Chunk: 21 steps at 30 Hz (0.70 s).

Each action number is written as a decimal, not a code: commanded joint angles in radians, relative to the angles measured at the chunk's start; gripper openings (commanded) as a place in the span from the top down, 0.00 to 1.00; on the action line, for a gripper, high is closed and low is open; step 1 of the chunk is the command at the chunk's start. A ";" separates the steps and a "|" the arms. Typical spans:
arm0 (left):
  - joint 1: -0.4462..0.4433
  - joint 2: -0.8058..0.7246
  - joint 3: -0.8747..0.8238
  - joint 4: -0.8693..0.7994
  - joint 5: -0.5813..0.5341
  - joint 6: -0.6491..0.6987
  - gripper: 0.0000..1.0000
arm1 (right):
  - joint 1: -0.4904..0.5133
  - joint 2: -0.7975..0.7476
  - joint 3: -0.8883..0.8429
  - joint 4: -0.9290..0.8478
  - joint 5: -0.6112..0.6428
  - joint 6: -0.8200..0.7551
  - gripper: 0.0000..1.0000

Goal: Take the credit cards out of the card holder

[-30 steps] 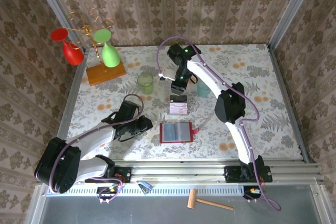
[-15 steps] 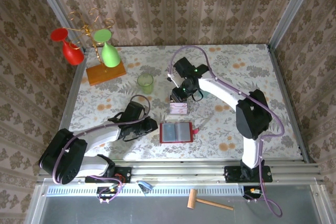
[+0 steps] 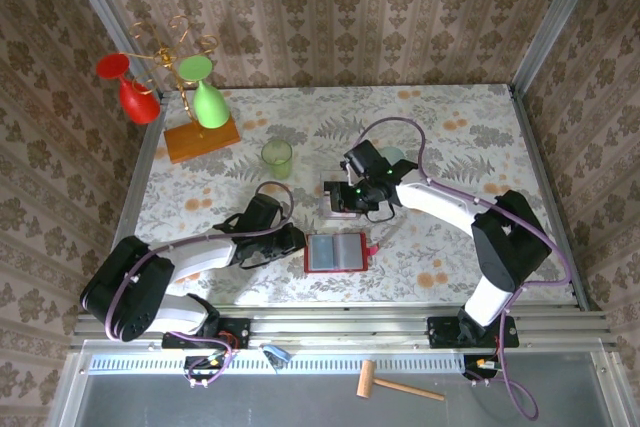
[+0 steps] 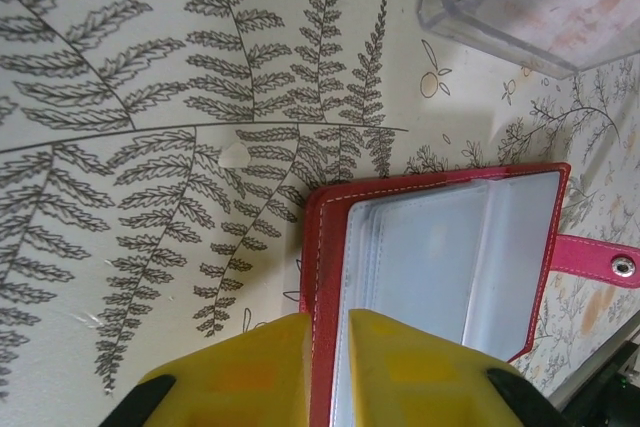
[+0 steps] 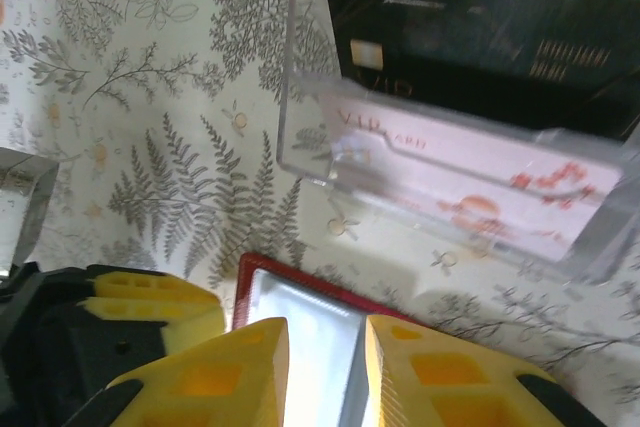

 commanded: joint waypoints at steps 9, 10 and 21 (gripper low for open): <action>-0.035 0.011 0.025 -0.001 -0.001 -0.016 0.91 | 0.037 -0.028 -0.100 0.042 -0.093 0.127 0.78; -0.040 0.013 0.023 0.001 0.001 -0.018 0.91 | 0.039 -0.027 -0.108 0.057 -0.104 0.136 0.78; -0.049 0.030 0.007 -0.006 -0.016 -0.027 0.93 | 0.069 0.008 -0.132 0.096 -0.169 0.175 0.76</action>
